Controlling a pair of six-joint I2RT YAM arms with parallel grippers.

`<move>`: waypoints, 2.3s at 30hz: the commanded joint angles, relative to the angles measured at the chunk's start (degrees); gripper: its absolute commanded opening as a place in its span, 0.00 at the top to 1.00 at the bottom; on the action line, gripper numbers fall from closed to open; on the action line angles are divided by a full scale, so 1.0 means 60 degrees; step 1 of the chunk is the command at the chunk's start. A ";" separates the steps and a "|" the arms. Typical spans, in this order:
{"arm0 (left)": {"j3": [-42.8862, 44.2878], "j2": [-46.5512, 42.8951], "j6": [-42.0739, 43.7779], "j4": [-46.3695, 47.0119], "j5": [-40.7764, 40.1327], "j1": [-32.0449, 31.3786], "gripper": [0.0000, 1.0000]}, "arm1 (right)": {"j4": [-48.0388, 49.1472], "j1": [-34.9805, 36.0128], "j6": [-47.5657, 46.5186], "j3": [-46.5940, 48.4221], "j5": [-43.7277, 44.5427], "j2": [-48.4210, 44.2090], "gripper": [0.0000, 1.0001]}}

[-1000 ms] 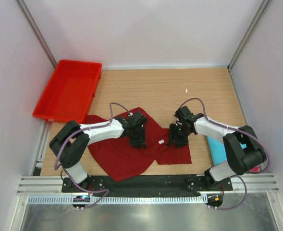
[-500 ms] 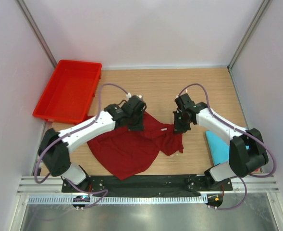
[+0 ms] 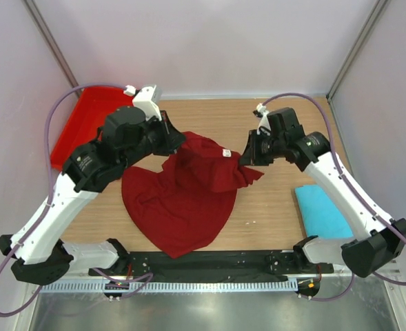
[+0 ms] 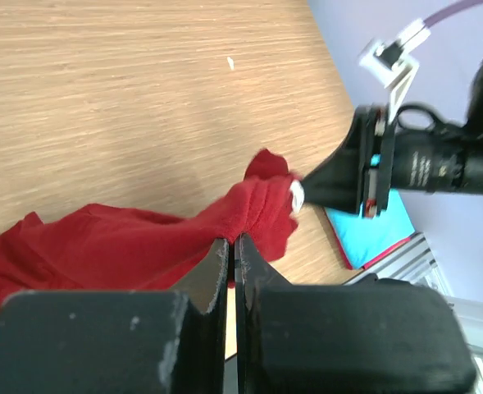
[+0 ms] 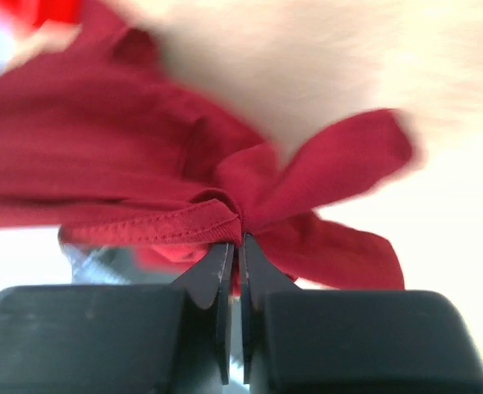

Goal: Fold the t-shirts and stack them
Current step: Flatten the tshirt out

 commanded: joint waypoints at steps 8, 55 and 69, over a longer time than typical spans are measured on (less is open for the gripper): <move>-0.0092 -0.0629 -0.0113 -0.0479 0.0311 0.0038 1.00 | 0.1157 0.2290 0.1431 -0.3170 -0.3264 -0.2608 0.22; 0.4018 -0.0791 0.1366 -0.1182 -0.1299 0.0023 1.00 | 0.2401 0.5043 0.0448 0.1746 0.4286 -0.0139 0.99; 0.7083 -0.0337 0.3344 -0.0422 -0.2649 0.0023 1.00 | 0.4416 0.2449 0.1398 1.0930 0.1537 0.6635 0.99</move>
